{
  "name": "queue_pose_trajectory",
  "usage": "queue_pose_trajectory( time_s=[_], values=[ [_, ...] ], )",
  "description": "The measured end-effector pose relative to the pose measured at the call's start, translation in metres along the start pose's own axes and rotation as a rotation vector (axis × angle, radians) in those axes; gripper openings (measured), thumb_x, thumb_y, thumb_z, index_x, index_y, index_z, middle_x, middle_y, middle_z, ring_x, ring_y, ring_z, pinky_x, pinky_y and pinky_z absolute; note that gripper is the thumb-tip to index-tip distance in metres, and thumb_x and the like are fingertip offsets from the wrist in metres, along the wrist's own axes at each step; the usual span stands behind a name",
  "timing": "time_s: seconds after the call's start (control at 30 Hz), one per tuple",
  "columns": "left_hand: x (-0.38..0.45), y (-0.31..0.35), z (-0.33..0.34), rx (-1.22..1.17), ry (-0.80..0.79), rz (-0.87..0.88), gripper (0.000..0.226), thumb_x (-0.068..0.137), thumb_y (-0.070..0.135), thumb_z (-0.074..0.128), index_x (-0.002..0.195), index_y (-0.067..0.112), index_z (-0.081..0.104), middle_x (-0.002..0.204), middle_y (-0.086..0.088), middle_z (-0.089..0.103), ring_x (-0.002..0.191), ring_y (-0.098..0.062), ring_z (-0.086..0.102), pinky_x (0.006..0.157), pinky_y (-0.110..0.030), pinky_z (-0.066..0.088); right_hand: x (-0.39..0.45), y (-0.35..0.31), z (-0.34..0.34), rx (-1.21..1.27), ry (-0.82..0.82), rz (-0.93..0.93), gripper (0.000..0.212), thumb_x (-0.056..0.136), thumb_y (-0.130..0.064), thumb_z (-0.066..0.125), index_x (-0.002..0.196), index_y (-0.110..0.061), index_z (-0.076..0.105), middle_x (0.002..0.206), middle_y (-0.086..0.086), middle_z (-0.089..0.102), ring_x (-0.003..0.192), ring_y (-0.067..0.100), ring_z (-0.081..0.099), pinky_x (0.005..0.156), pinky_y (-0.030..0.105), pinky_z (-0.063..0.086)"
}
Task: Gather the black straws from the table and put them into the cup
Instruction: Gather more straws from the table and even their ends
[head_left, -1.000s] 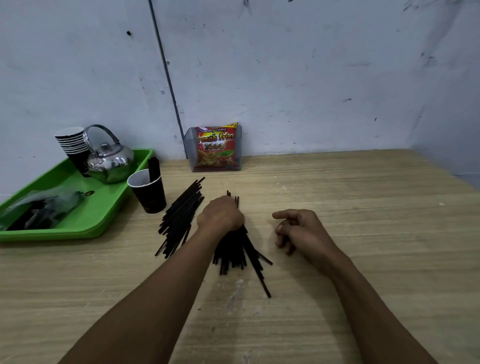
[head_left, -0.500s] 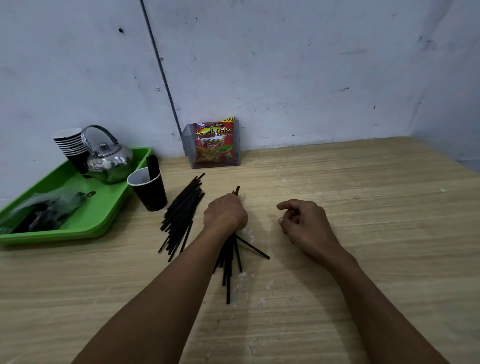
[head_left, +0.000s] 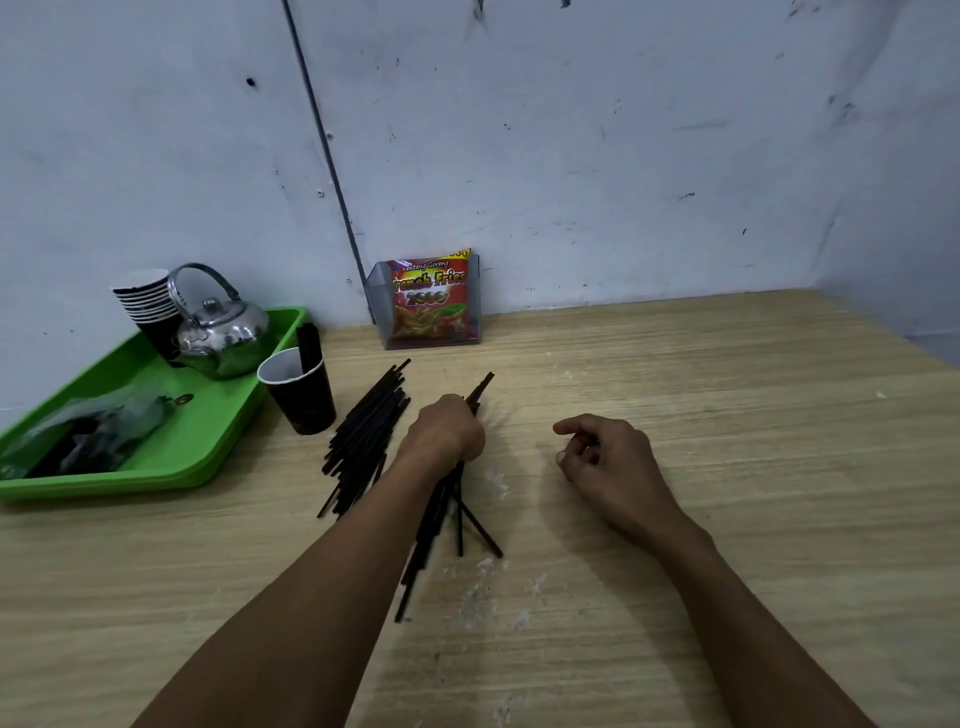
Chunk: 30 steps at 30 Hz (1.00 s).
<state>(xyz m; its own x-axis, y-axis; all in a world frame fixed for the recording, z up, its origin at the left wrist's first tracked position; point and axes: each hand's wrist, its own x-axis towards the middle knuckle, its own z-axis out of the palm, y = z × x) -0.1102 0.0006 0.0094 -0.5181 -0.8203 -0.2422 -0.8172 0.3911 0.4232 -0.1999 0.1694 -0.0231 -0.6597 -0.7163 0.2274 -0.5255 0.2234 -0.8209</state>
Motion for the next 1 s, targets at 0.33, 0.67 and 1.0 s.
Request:
queue_pose_trajectory(
  time_s=[0.33,0.67,1.0],
  values=[
    [0.008,-0.016,-0.020,-0.255,0.085,0.089,0.021,0.089,0.007,0.046,0.109,0.001,0.050,0.097,-0.016,0.055,0.084,-0.031,0.059,0.066,-0.039,0.053,0.000,0.002,0.001,-0.006,0.014,-0.007,0.028,0.086,-0.005,0.069,0.113,-0.012,0.071,0.073,0.004,0.071,0.056,0.002,0.060,0.058,0.004,0.041],
    [0.006,-0.038,-0.031,-0.554,0.342,0.368,0.003,0.096,0.014,0.050,0.097,0.011,0.049,0.079,-0.007,0.058,0.071,-0.030,0.061,0.070,-0.054,0.055,-0.001,-0.001,0.006,0.012,0.057,-0.039,0.021,0.087,-0.009,0.069,0.106,-0.014,0.074,0.073,-0.003,0.070,0.061,0.003,0.062,0.059,0.006,0.044],
    [-0.006,-0.036,-0.034,-0.896,0.631,0.496,0.002,0.097,0.012,0.051,0.098,0.011,0.049,0.066,-0.003,0.056,0.055,-0.015,0.057,0.054,-0.040,0.053,-0.015,-0.041,0.050,0.226,-0.147,-0.148,0.023,0.086,-0.035,0.072,0.105,-0.022,0.074,0.084,-0.010,0.072,0.079,0.000,0.066,0.064,0.012,0.049]
  ],
)
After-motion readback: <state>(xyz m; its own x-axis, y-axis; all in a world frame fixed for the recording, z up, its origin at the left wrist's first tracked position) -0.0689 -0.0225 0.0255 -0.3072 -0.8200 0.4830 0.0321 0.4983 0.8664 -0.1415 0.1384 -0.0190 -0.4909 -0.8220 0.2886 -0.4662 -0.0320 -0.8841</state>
